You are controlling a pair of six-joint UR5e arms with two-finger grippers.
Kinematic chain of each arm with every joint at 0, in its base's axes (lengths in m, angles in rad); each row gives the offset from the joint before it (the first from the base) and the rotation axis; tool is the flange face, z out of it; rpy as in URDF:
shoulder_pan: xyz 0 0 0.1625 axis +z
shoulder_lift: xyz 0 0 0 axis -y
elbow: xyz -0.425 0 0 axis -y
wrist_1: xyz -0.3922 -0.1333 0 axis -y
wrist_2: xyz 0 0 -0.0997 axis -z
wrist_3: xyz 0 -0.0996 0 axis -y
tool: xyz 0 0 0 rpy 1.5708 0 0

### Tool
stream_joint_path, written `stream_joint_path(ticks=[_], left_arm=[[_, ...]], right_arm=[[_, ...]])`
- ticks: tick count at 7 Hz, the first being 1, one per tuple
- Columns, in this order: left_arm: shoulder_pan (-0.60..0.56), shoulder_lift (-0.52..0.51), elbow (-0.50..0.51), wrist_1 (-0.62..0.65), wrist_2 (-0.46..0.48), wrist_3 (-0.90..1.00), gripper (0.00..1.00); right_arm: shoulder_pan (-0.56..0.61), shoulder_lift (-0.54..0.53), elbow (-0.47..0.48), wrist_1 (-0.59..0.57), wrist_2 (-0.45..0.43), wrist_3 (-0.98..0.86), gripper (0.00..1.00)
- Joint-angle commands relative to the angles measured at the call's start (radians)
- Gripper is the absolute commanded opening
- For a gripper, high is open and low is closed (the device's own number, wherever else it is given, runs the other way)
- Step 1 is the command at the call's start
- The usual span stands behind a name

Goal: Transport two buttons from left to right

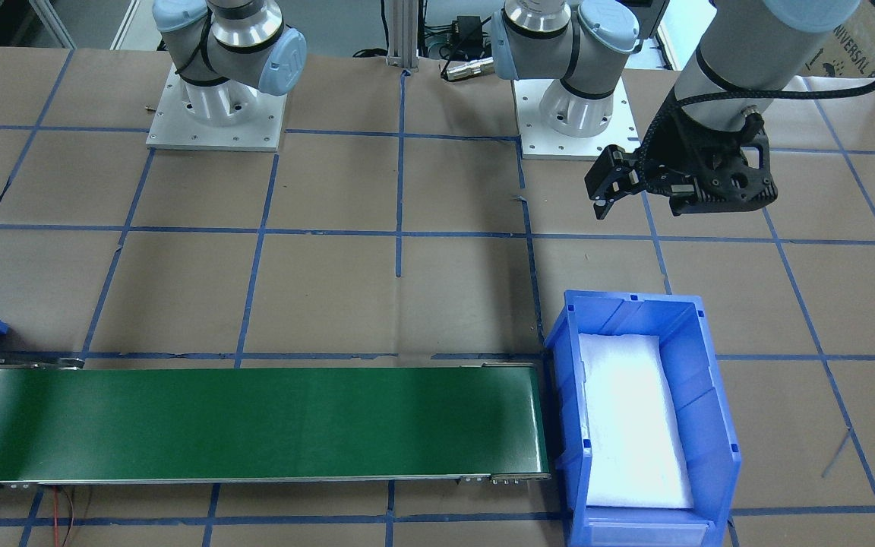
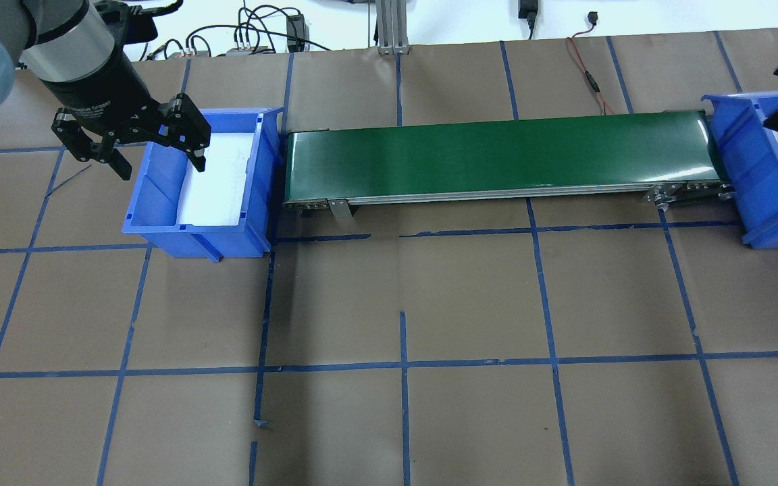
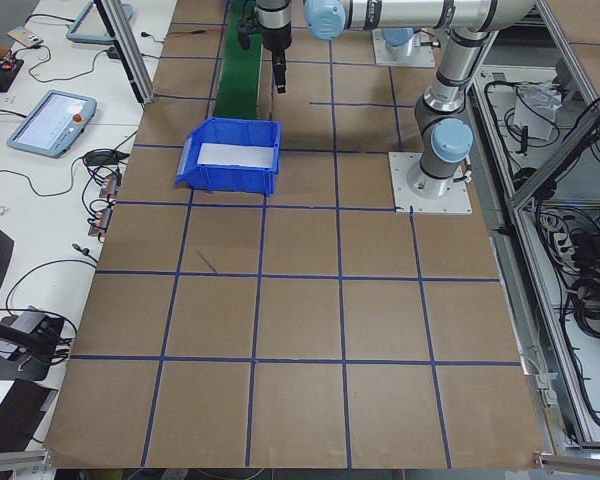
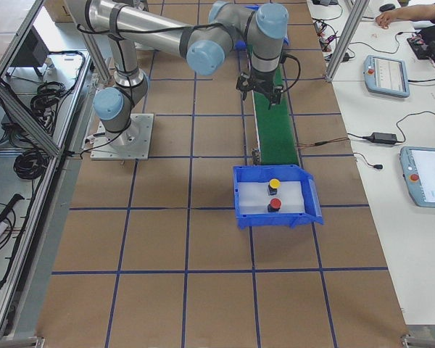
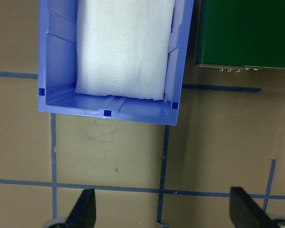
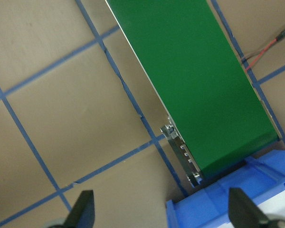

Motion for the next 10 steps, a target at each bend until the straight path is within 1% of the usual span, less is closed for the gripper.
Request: stream_joint_path(ticks=[1, 2, 3, 4, 5, 6, 10], left_arm=[[0.001, 0.0, 0.0, -0.002, 0.0, 0.0, 1.0], [0.001, 0.0, 0.0, -0.002, 0.001, 0.0, 1.0], [0.001, 0.0, 0.0, -0.002, 0.001, 0.0, 1.0], [-0.001, 0.0, 0.0, -0.002, 0.0, 0.0, 1.0], [-0.001, 0.0, 0.0, 0.0, 0.0, 0.0, 1.0], [-0.001, 0.0, 0.0, -0.002, 0.0, 0.0, 1.0], [0.001, 0.0, 0.0, 0.0, 0.0, 0.002, 1.0]], right_arm=[[0.22, -0.027, -0.002, 0.015, -0.008, 0.416, 1.0], [0.32, -0.026, -0.001, 0.011, -0.02, 0.64, 1.0], [0.376, -0.004, 0.002, -0.017, -0.072, 0.811, 1.0], [0.385, 0.006, 0.001, -0.026, -0.074, 0.921, 1.0], [0.4, 0.011, 0.002, -0.037, -0.06, 1.159, 1.0], [0.414, 0.016, 0.002, -0.05, -0.075, 1.243, 1.0], [0.416, 0.016, 0.002, -0.052, -0.075, 1.281, 1.0]])
